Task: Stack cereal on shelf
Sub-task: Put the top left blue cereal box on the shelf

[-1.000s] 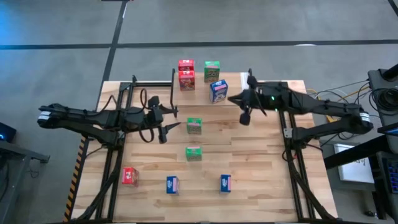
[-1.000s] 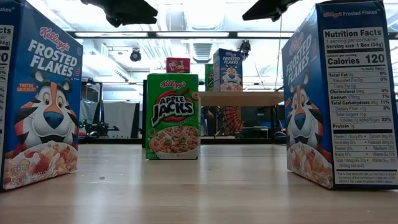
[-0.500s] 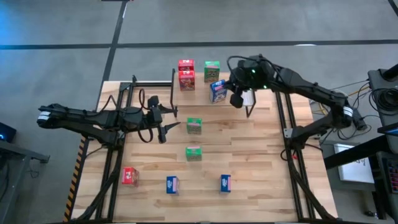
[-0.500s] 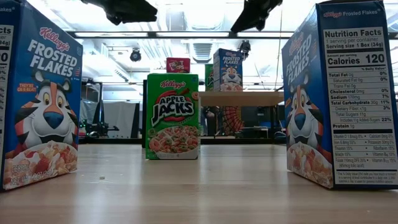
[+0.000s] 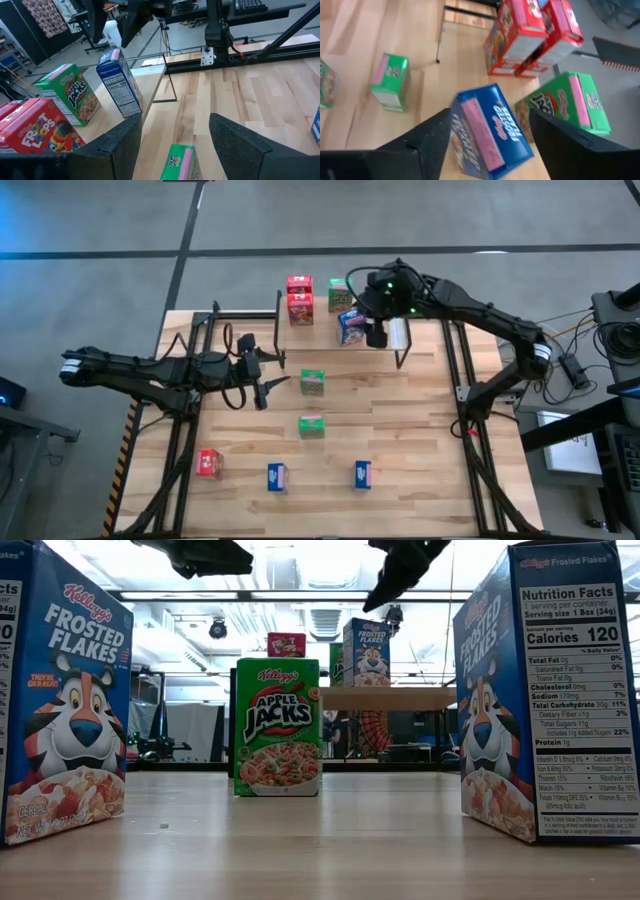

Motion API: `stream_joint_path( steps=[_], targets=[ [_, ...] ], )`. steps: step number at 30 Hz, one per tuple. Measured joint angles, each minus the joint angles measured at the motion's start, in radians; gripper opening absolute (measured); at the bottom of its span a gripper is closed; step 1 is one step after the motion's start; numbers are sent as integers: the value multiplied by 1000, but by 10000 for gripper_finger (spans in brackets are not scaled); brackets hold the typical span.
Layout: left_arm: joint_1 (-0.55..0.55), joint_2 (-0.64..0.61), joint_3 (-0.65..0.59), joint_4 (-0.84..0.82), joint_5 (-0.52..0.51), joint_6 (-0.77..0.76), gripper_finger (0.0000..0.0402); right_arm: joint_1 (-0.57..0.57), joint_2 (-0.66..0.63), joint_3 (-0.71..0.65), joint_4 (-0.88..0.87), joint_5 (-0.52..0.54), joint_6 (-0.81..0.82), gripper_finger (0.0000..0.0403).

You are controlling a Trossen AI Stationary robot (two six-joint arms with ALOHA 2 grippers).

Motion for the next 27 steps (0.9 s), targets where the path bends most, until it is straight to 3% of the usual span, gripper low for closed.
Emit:
stream_joint_path(
  steps=[7,27],
  targets=[
    [1,0,0,0,0,0,215,-49,26,2,-24,-40,-12,279],
    [1,14,0,0,0,16,215,-75,75,2,-51,-116,-27,251]
  ],
)
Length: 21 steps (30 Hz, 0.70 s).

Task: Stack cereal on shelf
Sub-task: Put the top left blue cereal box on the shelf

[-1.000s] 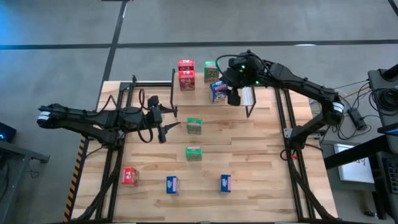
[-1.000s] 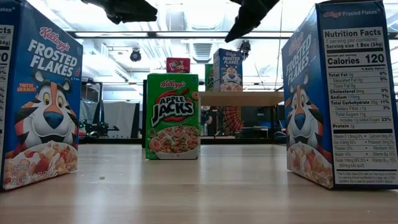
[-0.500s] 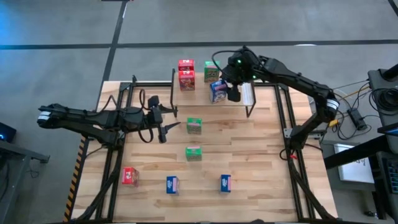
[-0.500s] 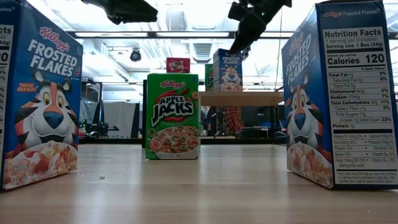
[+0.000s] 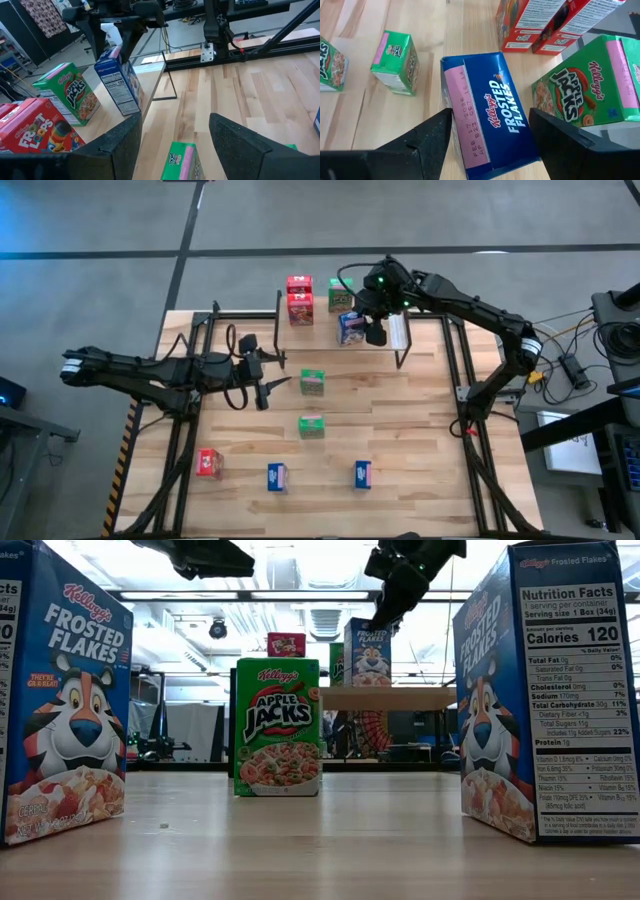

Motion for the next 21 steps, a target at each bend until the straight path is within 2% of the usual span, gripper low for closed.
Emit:
stream_joint_path(
  steps=[10,21],
  targets=[
    [0,0,0,0,0,0,215,1,-3,0,-1,0,8,208],
    [0,0,0,0,0,0,215,-9,-20,0,-3,1,11,194]
  ],
)
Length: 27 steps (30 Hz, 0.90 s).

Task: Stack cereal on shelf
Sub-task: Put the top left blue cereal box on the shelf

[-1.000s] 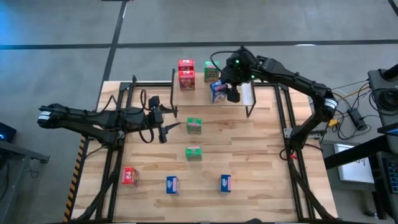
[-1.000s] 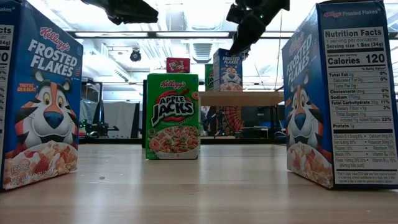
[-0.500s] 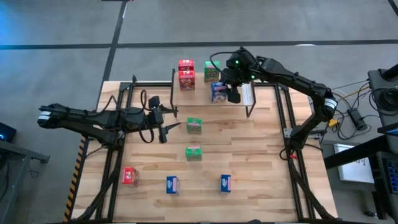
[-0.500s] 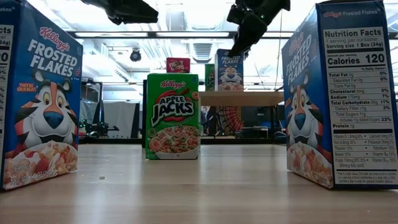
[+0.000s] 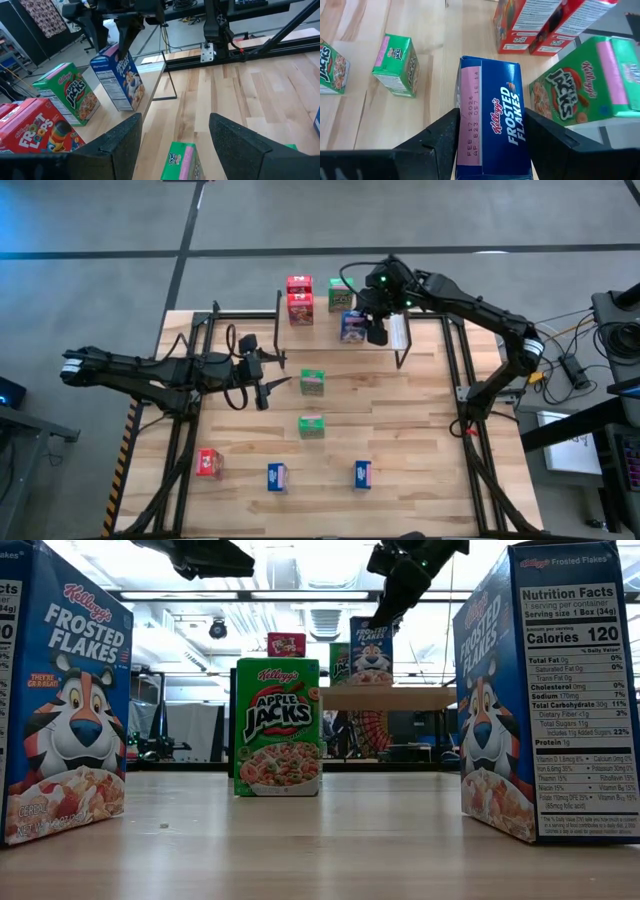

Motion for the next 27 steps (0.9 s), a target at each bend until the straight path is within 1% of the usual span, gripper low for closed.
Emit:
stream_joint_path(
  steps=[5,13,17,22,27],
  targets=[
    [0,0,0,0,0,0,215,-44,-18,0,0,3,-13,194],
    [0,0,0,0,0,0,215,-175,-25,0,-29,1,-74,194],
    [0,0,-1,0,0,0,215,-243,-25,0,-28,-67,-103,194],
    [0,0,-1,0,0,0,215,-310,-21,0,-28,-114,-135,194],
    [0,0,-2,0,0,0,215,-345,-8,0,-22,-173,-172,194]
  ],
)
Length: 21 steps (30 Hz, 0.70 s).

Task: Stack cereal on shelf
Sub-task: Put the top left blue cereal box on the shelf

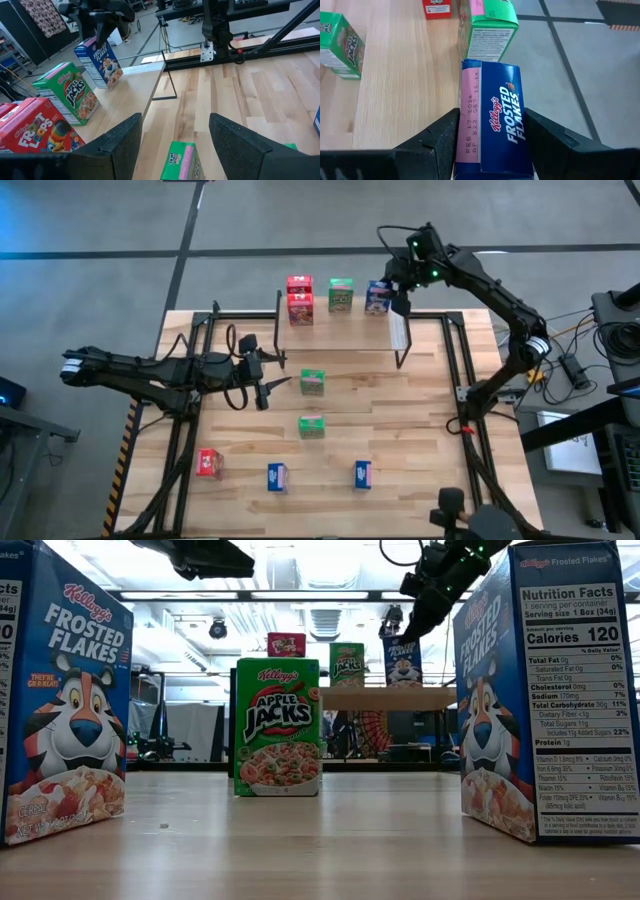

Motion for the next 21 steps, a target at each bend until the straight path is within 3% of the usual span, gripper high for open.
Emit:
stream_joint_path(
  steps=[21],
  targets=[
    [0,0,0,0,0,0,215,-9,11,-2,35,-3,-44,194]
  ],
)
